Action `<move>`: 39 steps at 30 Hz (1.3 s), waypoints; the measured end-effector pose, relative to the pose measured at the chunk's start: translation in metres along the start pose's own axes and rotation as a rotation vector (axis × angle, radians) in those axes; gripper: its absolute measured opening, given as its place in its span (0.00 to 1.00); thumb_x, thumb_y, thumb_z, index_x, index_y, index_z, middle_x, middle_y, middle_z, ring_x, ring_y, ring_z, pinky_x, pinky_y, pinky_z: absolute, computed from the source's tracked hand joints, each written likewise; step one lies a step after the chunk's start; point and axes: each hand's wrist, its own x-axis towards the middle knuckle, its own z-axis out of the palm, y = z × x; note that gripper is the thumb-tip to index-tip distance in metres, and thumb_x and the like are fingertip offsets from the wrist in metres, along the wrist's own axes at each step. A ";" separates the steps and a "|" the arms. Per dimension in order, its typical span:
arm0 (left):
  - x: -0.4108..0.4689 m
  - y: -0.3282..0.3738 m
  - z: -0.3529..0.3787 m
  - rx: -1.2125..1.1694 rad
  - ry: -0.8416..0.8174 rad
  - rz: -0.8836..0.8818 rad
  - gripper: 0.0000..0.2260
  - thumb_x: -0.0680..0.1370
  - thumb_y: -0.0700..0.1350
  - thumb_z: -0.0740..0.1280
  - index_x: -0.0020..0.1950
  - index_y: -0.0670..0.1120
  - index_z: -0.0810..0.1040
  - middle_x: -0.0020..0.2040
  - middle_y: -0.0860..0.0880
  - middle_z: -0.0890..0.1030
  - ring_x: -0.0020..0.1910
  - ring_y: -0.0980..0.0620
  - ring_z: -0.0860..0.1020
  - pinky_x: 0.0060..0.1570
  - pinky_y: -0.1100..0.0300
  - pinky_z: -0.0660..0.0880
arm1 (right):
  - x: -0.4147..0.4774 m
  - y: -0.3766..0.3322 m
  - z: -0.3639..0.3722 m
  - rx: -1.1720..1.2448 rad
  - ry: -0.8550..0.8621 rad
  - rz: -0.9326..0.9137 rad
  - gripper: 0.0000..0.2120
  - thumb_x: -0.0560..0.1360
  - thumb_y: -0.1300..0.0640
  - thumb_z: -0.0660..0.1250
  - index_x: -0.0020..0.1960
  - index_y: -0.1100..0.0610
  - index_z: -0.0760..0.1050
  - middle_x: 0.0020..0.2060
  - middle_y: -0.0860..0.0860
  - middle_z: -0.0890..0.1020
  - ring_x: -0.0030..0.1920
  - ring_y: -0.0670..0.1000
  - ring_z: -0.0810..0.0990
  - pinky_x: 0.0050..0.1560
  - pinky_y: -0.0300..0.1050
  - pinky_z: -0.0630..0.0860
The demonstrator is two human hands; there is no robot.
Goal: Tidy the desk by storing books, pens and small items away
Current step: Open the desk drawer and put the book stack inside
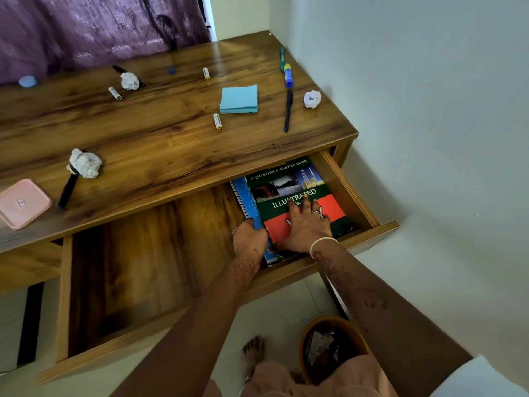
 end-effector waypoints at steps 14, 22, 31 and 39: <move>-0.011 -0.004 -0.021 0.004 -0.229 0.074 0.21 0.80 0.37 0.59 0.74 0.40 0.64 0.71 0.44 0.69 0.59 0.54 0.70 0.53 0.65 0.66 | -0.009 -0.003 -0.001 -0.057 0.176 -0.073 0.54 0.63 0.24 0.62 0.78 0.53 0.51 0.78 0.57 0.48 0.77 0.60 0.50 0.71 0.61 0.61; -0.023 -0.014 -0.042 0.046 -0.261 0.084 0.21 0.80 0.40 0.60 0.73 0.43 0.67 0.48 0.53 0.77 0.42 0.57 0.75 0.44 0.60 0.74 | -0.032 -0.007 -0.002 0.055 0.443 -0.141 0.27 0.75 0.45 0.64 0.71 0.55 0.63 0.72 0.56 0.63 0.71 0.57 0.64 0.65 0.55 0.71; -0.049 -0.026 -0.077 0.143 -0.078 0.229 0.19 0.80 0.40 0.63 0.71 0.44 0.68 0.56 0.51 0.77 0.41 0.59 0.74 0.38 0.67 0.71 | -0.064 -0.017 0.006 0.135 0.453 -0.205 0.27 0.76 0.46 0.64 0.71 0.55 0.63 0.72 0.57 0.64 0.70 0.57 0.67 0.65 0.52 0.71; -0.080 -0.047 -0.142 0.149 0.096 0.292 0.20 0.79 0.36 0.62 0.71 0.45 0.70 0.65 0.51 0.75 0.54 0.59 0.74 0.37 0.76 0.72 | -0.082 -0.069 0.008 0.210 0.444 -0.317 0.25 0.75 0.48 0.65 0.69 0.54 0.65 0.70 0.56 0.66 0.67 0.56 0.69 0.63 0.52 0.72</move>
